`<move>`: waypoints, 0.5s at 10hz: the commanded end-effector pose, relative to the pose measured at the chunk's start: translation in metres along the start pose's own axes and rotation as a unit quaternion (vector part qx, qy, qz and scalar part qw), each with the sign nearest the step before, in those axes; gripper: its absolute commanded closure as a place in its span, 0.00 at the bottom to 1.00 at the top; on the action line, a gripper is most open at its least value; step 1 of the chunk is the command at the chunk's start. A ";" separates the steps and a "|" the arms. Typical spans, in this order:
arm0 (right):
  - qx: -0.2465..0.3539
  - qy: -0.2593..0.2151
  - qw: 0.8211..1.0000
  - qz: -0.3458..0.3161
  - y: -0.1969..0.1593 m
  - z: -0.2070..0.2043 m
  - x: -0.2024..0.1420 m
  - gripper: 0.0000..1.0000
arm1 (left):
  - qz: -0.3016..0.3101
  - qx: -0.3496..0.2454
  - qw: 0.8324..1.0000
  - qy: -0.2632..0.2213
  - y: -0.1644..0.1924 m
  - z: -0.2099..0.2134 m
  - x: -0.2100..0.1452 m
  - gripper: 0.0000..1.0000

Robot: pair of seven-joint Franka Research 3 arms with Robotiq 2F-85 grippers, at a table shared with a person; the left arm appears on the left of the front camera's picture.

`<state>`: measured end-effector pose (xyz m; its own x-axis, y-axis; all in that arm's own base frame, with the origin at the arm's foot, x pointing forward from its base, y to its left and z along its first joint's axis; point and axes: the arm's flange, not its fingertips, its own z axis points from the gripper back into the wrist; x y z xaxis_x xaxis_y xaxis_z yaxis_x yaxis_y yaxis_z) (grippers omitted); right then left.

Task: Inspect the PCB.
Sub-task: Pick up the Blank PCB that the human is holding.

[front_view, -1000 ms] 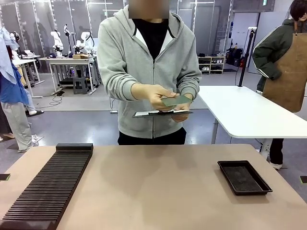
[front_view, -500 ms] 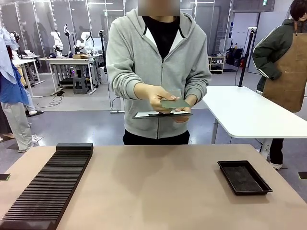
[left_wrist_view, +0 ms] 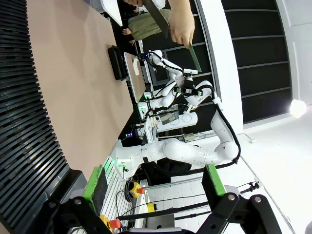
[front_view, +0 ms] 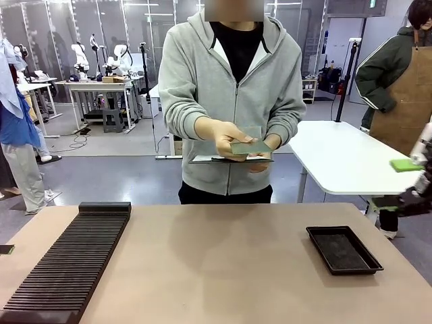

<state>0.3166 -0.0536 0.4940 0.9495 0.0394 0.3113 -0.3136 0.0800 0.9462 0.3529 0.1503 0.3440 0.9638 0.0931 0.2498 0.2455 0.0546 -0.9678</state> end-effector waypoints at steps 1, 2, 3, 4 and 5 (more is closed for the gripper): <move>-0.007 0.017 1.000 -0.018 0.013 -0.043 0.017 0.00 | 0.002 0.002 1.000 0.001 0.000 0.001 -0.001 0.00; 0.002 0.017 0.999 -0.032 0.018 -0.061 0.023 0.00 | 0.002 0.002 1.000 0.001 0.000 0.001 -0.001 0.00; 0.011 0.023 0.999 -0.046 0.024 -0.077 0.027 0.00 | 0.002 0.002 1.000 0.001 0.000 0.001 -0.001 0.00; 0.007 0.024 0.998 -0.058 0.029 -0.093 0.033 0.00 | 0.002 0.002 1.000 0.001 0.000 0.001 -0.001 0.00; 0.005 0.005 0.997 -0.081 0.032 -0.105 0.039 0.00 | 0.002 0.002 1.000 0.001 0.000 0.001 -0.001 0.00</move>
<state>0.3392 0.0426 0.5183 0.9733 0.0890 0.2115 -0.2173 0.0613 0.9742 0.3529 0.1503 0.3439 0.9639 0.0932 0.2495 0.2453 0.0545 -0.9679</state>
